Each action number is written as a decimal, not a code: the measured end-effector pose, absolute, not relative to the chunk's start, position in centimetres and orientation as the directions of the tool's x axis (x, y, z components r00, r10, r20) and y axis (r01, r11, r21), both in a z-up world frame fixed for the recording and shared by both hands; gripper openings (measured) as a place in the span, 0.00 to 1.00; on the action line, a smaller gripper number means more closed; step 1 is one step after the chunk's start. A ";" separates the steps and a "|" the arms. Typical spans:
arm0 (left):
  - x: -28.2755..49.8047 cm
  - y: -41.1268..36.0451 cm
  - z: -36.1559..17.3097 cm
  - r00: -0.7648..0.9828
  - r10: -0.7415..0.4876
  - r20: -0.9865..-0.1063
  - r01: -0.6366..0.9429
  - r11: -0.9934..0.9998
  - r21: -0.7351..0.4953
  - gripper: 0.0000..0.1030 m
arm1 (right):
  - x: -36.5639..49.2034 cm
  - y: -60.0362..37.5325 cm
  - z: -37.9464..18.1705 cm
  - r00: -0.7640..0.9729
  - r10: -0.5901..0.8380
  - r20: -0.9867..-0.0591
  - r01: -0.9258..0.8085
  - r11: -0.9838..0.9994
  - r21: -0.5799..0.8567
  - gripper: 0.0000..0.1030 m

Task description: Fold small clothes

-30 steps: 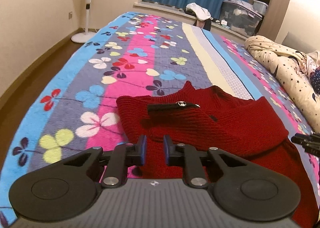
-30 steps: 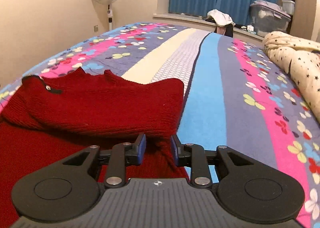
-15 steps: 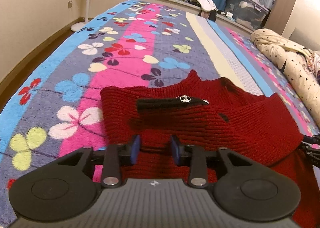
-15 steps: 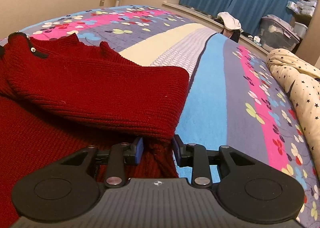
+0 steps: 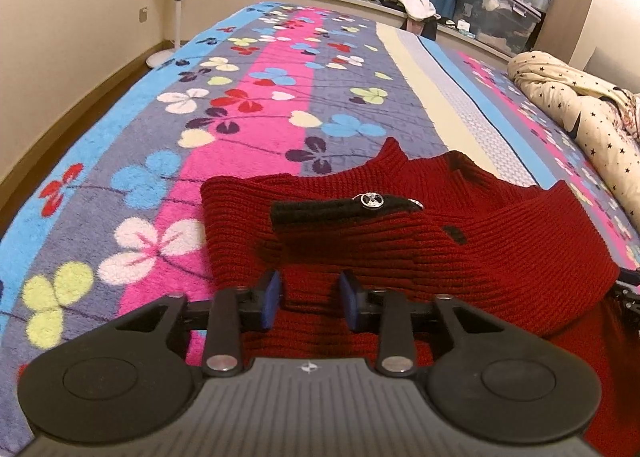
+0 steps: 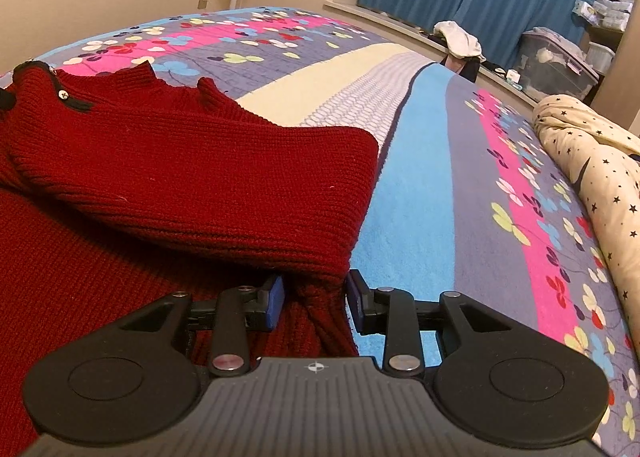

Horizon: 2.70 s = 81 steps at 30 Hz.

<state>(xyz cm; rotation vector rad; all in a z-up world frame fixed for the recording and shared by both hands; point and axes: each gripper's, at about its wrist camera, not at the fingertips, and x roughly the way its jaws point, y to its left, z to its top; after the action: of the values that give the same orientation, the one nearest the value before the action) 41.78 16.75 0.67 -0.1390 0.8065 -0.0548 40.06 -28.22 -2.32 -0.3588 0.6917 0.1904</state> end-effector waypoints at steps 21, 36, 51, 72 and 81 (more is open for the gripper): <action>36.9 19.4 6.2 0.674 -0.200 -0.711 0.016 0.966 -0.257 0.02 | 40.8 -28.7 -2.1 0.726 0.003 -0.688 -0.195 0.960 -0.201 0.29; 36.8 17.0 4.0 0.602 -0.212 -0.770 0.087 0.976 -0.200 0.08 | 40.2 -29.7 -1.5 0.716 0.044 -0.697 -0.187 0.974 -0.131 0.30; 25.4 13.0 3.6 0.390 -0.454 -0.801 0.537 0.819 -0.203 0.24 | 29.9 -33.2 2.3 0.740 0.126 -0.660 -0.226 0.972 -0.069 0.30; 18.0 19.5 2.1 0.229 -0.510 -0.829 0.595 0.747 -0.295 0.27 | 19.7 -39.1 -2.0 0.496 0.121 -0.860 -0.259 0.966 -0.013 0.35; 17.6 19.2 1.0 0.209 -0.434 -0.877 0.600 0.765 -0.235 0.29 | 18.6 -40.8 -2.7 0.463 0.162 -0.872 -0.254 0.966 0.044 0.39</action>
<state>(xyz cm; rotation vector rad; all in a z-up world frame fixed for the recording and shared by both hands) 17.57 19.18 1.04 0.1692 1.1540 -0.7234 18.60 -40.84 -2.74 -0.0966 1.0597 0.2564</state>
